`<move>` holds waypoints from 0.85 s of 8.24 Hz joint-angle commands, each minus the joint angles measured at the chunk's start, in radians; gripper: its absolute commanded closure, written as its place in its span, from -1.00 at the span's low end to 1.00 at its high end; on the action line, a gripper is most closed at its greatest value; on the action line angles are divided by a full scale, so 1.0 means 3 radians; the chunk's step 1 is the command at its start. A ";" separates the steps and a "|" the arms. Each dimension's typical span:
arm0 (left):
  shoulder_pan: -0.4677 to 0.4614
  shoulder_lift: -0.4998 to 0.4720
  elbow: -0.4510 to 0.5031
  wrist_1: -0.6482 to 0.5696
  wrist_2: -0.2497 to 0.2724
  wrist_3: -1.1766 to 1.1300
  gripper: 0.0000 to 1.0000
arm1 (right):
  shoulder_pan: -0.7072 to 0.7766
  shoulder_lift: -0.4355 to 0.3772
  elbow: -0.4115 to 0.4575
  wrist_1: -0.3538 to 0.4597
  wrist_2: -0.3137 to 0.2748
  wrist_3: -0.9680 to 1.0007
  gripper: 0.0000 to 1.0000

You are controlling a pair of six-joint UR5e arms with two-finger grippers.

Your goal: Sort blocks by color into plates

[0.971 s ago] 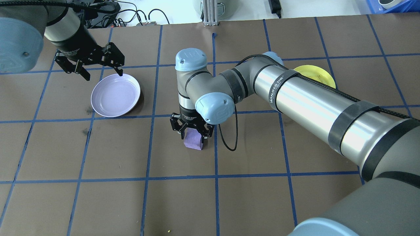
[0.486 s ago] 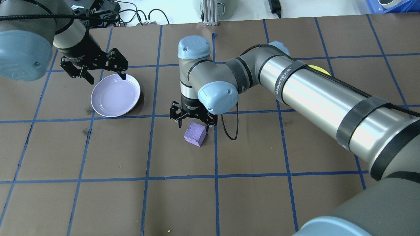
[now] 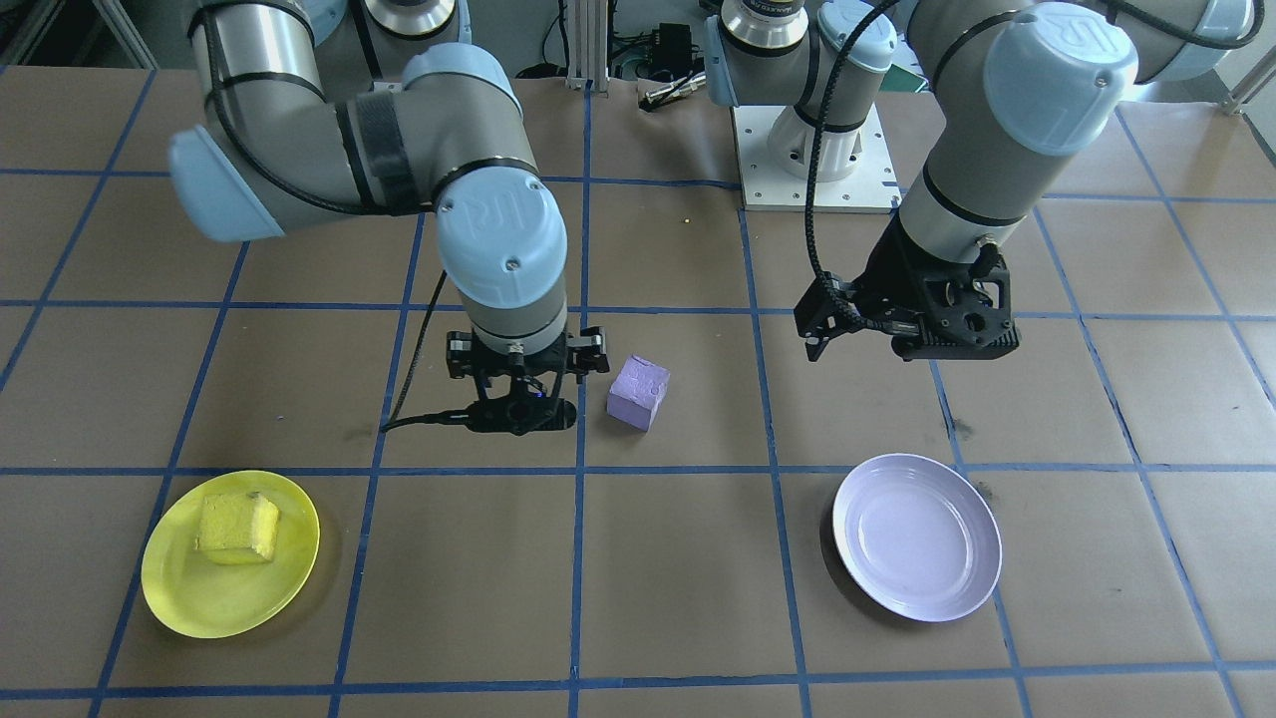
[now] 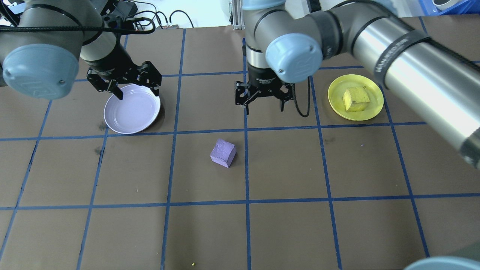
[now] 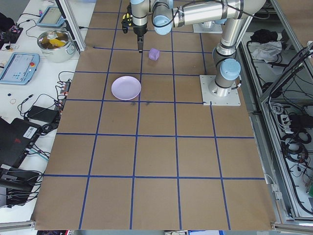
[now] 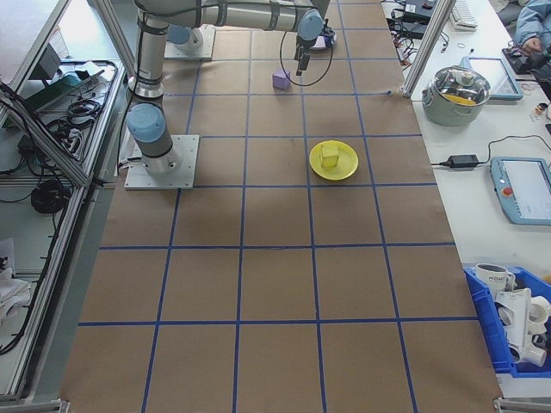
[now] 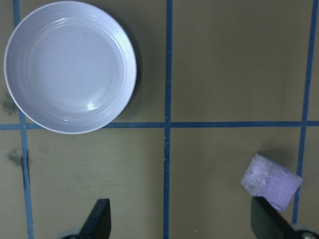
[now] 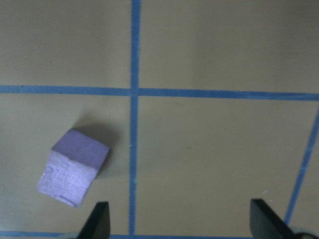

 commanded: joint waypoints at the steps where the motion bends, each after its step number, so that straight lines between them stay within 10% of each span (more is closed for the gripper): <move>1: -0.0527 -0.0010 -0.0036 -0.0016 0.0005 -0.0048 -1.00 | -0.0508 -0.0753 0.0061 0.0515 -0.0195 -0.0745 -1.00; 4: -0.0869 -0.0005 -0.0408 0.0004 0.0005 -0.0012 -1.00 | -0.0627 -0.1578 0.0321 0.0538 -0.0215 -0.1056 -1.00; 7: -0.1116 -0.0371 -0.0456 0.0310 -0.0066 -0.0058 -1.00 | -0.0903 -0.1600 0.0347 0.0456 -0.0189 -0.1192 -1.00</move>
